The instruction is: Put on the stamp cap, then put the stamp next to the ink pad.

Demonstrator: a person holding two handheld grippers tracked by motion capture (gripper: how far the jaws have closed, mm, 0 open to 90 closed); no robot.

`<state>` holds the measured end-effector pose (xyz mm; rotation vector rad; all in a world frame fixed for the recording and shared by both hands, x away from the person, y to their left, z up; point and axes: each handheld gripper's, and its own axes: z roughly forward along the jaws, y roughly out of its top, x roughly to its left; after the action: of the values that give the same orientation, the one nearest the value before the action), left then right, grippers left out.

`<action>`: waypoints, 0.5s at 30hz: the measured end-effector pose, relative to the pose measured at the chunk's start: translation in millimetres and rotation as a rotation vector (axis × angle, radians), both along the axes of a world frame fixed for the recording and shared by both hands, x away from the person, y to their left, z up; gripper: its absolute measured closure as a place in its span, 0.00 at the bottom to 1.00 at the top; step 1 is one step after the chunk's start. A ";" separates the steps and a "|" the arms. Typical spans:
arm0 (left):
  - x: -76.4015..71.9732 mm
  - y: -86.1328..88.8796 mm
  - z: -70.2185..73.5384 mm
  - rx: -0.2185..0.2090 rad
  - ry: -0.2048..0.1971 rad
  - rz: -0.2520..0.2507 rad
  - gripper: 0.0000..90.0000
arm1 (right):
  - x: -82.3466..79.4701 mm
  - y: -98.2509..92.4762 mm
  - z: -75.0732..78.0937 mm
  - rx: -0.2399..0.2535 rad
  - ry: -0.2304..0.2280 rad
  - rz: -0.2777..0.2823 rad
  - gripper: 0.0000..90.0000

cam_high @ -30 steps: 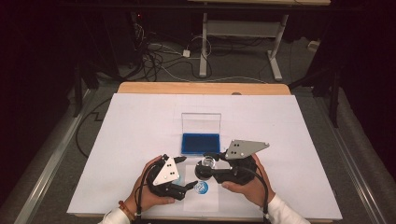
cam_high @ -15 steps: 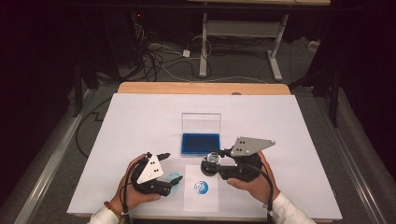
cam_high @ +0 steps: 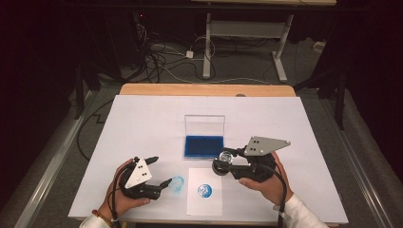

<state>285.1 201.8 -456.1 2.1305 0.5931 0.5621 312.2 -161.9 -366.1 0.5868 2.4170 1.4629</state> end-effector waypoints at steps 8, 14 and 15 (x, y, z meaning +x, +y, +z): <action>-8.0 26.1 -8.6 -0.002 0.030 0.051 0.19 | 4.2 -9.7 0.0 -0.011 -0.007 -0.040 0.63; -11.5 33.9 -12.4 0.001 0.044 0.065 0.19 | 9.6 -14.2 -0.9 -0.020 -0.009 -0.068 0.63; -11.4 34.3 -12.5 0.000 0.045 0.064 0.19 | 10.7 -14.8 -0.6 -0.018 -0.007 -0.075 0.63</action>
<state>273.7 236.1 -468.7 2.1345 0.6887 0.5509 322.9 -176.7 -366.8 0.6594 2.3740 1.4090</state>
